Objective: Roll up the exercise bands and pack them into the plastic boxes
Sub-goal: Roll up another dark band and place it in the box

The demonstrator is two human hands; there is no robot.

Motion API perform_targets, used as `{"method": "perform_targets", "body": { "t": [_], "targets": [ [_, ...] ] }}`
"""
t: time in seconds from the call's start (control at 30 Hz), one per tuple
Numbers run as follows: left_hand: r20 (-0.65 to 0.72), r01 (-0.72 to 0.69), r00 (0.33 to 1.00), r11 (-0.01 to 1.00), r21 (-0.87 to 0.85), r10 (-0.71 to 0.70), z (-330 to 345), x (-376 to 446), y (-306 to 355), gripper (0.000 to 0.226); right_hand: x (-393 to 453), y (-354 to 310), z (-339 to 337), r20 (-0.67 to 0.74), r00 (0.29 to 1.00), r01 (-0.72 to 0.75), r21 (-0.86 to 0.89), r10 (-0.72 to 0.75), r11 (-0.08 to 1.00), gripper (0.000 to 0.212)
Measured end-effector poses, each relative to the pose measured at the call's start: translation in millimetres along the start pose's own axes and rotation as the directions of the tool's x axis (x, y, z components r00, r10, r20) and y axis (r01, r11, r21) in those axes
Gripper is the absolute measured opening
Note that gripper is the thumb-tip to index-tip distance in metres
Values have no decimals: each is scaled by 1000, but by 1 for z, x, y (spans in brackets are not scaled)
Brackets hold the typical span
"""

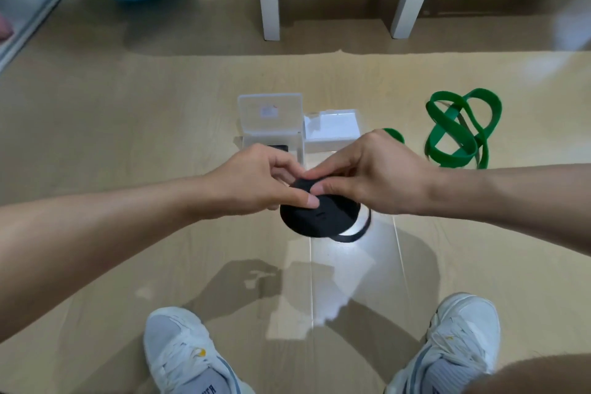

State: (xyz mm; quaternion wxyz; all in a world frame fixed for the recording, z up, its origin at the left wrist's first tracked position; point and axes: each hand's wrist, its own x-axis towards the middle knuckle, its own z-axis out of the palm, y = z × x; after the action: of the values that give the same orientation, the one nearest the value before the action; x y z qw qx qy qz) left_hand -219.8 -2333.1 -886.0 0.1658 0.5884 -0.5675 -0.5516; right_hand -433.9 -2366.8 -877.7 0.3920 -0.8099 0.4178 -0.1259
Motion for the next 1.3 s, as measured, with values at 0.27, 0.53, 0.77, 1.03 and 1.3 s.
{"method": "perform_targets", "body": {
  "t": [0.27, 0.53, 0.77, 1.03, 1.3],
  "targets": [
    [19, 16, 1000, 998, 67, -17, 6, 3, 3, 14, -2, 1, 1, 57, 997, -54, 81, 49, 995, 23],
    [-6, 29, 1000, 997, -68, -30, -18, -1, -13, 10, 2, 6, -1, -1, 997, -70, 219, 72, 973, 24],
    [51, 49, 997, 999, -4, -49, -13, 1, -27, 11, 3, 6, 5, 58, 991, -124, 141, 117, 982, 22],
    [31, -69, 998, 937, 342, 62, 8, 12, -13, 18, 1, 4, 11, 104, 992, -67, -18, 68, 998, 22],
    [-28, -23, 999, 996, 86, 26, -3, 12, -18, 13, 4, 14, 9, 2, 993, -110, 293, 115, 950, 27]
  ]
}}
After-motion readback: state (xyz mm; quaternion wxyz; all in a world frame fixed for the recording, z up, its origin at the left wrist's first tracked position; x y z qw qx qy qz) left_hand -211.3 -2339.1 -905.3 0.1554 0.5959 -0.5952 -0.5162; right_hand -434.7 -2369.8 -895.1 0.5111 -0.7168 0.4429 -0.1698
